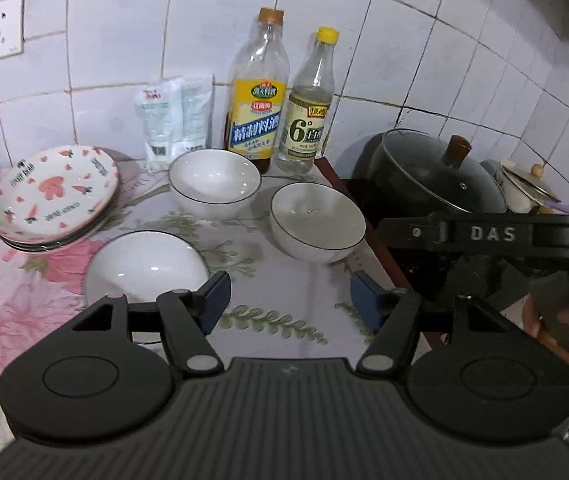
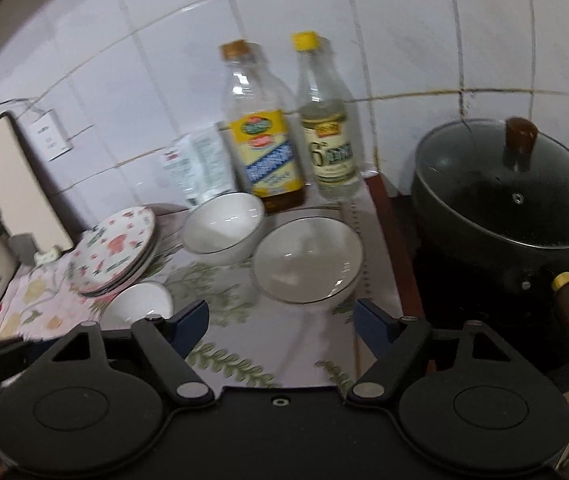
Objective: Organize plates and bowls
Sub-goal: 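Move both tools to a second white bowl and close on its rim, then lift the second white bowl with both tools and carry it over the first bowl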
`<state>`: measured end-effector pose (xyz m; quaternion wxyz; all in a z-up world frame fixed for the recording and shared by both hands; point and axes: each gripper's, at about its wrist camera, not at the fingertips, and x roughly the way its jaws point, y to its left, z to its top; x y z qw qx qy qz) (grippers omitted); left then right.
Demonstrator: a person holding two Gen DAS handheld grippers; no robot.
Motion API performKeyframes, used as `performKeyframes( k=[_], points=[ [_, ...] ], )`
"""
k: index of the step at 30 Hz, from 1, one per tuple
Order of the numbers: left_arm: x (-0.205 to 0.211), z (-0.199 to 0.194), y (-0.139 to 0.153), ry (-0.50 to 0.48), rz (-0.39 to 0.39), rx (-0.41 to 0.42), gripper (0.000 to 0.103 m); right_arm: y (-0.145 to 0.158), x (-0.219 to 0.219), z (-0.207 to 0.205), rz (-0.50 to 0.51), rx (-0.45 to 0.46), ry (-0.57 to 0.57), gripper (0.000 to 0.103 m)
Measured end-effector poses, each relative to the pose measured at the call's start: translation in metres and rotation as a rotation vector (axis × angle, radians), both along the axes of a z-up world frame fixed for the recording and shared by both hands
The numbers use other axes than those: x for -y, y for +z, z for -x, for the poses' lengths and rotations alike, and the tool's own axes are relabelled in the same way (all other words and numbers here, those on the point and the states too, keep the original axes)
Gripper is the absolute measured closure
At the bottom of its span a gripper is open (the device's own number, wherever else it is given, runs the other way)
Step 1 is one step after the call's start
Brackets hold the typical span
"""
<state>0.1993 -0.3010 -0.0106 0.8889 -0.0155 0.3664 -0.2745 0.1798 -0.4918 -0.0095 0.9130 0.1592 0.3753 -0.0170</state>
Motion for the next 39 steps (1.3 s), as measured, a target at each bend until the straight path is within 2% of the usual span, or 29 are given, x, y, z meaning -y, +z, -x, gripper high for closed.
performKeyframes(
  k=[4,9,11,16,21,23,24,26,28,35,39],
  points=[
    [0.021,-0.018,-0.015,0.024,-0.01,-0.031,0.041,-0.015,0.015,-0.02,-0.033,-0.028,-0.039,0.027],
    [0.047,-0.043,-0.034,0.032,-0.056,-0.031,0.059,-0.032,0.024,-0.047,-0.013,-0.048,-0.088,0.041],
    [0.055,-0.057,-0.04,0.027,-0.056,-0.052,0.065,-0.04,0.029,-0.057,-0.016,-0.057,-0.109,0.043],
    [0.078,-0.088,-0.056,0.061,-0.101,-0.069,0.067,-0.061,0.036,-0.078,0.017,-0.09,-0.142,0.044],
    [0.088,-0.103,-0.07,0.073,-0.116,-0.095,0.075,-0.079,0.043,-0.091,-0.023,-0.116,-0.15,0.049],
    [0.09,-0.107,-0.074,0.066,-0.113,-0.101,0.081,-0.086,0.046,-0.094,-0.047,-0.126,-0.156,0.059],
    [0.09,-0.108,-0.077,0.07,-0.111,-0.102,0.08,-0.089,0.047,-0.096,-0.058,-0.131,-0.154,0.061],
    [0.09,-0.108,-0.079,0.079,-0.105,-0.091,0.081,-0.093,0.048,-0.099,-0.073,-0.14,-0.158,0.077],
    [0.091,-0.108,-0.08,0.074,-0.11,-0.076,0.082,-0.097,0.05,-0.102,-0.087,-0.154,-0.163,0.084],
    [0.088,-0.106,-0.078,0.043,-0.121,-0.074,0.087,-0.096,0.047,-0.096,-0.079,-0.16,-0.196,0.087],
    [0.081,-0.094,-0.069,0.035,-0.107,-0.055,0.087,-0.092,0.047,-0.088,-0.11,-0.171,-0.21,0.088]
  ],
)
